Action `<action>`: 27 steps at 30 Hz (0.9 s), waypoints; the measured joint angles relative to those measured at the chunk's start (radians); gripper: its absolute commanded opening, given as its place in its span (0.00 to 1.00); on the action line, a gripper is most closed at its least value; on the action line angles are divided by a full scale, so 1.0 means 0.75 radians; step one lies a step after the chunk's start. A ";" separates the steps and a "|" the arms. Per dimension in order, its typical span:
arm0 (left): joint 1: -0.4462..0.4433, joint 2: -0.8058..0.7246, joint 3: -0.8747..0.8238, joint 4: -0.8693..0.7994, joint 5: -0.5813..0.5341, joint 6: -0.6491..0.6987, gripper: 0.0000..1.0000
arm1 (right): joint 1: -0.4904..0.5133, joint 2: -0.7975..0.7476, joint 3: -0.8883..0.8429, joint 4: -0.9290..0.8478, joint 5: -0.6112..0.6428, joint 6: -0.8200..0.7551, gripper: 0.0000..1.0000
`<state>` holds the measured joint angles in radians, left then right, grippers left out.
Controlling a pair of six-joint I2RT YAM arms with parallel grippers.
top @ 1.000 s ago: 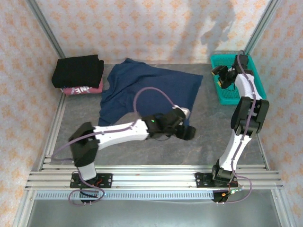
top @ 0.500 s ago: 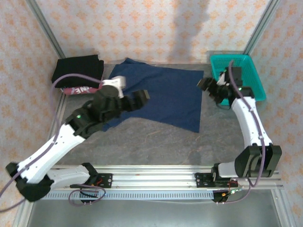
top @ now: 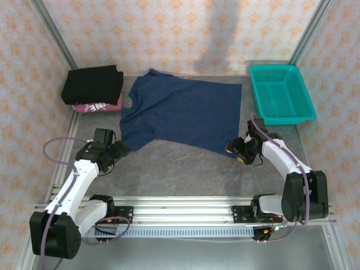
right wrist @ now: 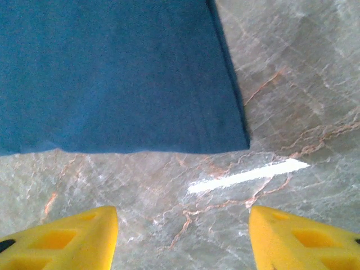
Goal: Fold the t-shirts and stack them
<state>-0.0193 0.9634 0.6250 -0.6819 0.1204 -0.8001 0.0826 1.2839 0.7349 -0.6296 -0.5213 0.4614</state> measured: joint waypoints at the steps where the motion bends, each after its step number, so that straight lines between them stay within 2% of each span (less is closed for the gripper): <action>1: 0.027 0.006 -0.014 0.023 0.011 -0.009 0.85 | 0.000 0.003 -0.006 0.020 0.009 0.007 0.60; 8: 0.174 0.105 -0.051 0.204 0.081 -0.063 0.80 | 0.000 0.071 -0.013 0.136 0.053 0.053 0.56; 12: 0.218 0.166 -0.053 0.251 0.101 -0.106 0.78 | 0.000 0.159 -0.012 0.189 0.054 0.077 0.54; 16: 0.240 0.191 -0.076 0.284 0.108 -0.170 0.75 | 0.000 0.223 -0.011 0.214 0.058 0.093 0.53; 27: 0.245 0.370 -0.097 0.460 0.171 -0.332 0.60 | 0.000 0.270 0.031 0.214 0.069 0.082 0.50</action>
<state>0.1646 1.2407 0.5522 -0.3367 0.2489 -1.0489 0.0826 1.4860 0.7582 -0.4694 -0.4694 0.5228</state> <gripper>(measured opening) 0.615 0.501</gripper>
